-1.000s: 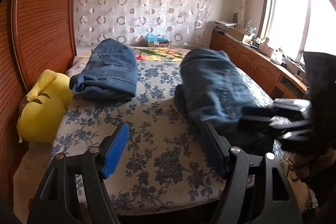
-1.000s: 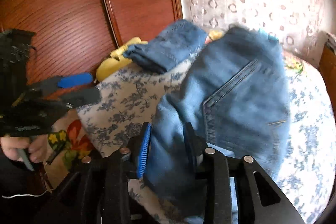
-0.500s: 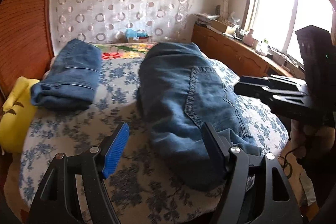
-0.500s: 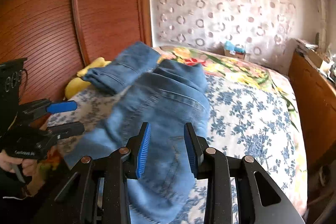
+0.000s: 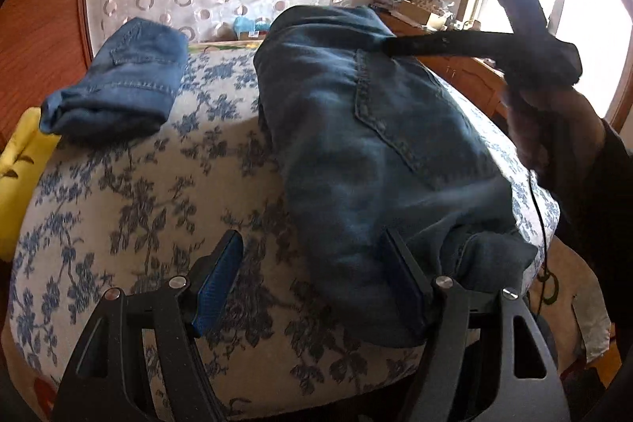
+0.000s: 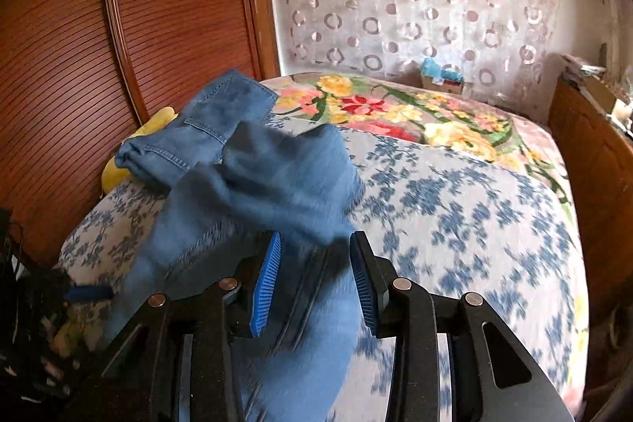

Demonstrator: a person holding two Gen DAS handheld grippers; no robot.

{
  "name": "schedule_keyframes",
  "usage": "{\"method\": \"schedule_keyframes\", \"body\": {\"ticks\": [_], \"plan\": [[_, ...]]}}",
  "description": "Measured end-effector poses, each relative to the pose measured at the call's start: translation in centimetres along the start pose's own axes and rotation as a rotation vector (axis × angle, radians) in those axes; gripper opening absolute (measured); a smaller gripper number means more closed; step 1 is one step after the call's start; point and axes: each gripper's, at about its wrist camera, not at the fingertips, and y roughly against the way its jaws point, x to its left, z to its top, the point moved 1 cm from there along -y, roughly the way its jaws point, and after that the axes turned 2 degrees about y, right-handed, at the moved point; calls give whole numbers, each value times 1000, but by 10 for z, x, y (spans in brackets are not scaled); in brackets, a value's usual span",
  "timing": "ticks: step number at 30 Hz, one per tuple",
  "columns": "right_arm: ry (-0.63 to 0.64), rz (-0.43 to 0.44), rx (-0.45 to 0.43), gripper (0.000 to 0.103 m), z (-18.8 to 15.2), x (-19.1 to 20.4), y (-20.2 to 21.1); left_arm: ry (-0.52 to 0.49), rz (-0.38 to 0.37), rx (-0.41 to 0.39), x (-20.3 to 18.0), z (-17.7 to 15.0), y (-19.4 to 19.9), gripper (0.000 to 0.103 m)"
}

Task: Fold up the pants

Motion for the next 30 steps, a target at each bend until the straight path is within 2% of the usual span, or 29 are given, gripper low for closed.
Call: {"method": "schedule_keyframes", "body": {"ticks": [5, 9, 13, 19, 21, 23, 25, 30], "plan": [[26, 11, 92, 40, 14, -8, -55, 26, 9, 13, 8, -4, -2, 72], [28, 20, 123, 45, 13, -8, -76, 32, 21, 22, 11, -8, -3, 72], [0, 56, 113, 48, 13, -19, -73, 37, 35, 26, 13, -1, 3, 72], [-39, 51, 69, 53, 6, -22, -39, 51, 68, -65, 16, 33, 20, 72], [-33, 56, 60, 56, 3, -22, -28, 43, 70, -76, 17, 47, 16, 72], [-35, 67, 70, 65, -2, -23, -22, 38, 58, -85, 17, 64, 9, 72], [-39, 66, 89, 66, -6, -25, -22, 35, 52, -88, 18, 79, 0, 72], [-80, 87, 130, 77, -11, -36, -36, 25, 43, -68, 23, 107, -33, 72]]}}
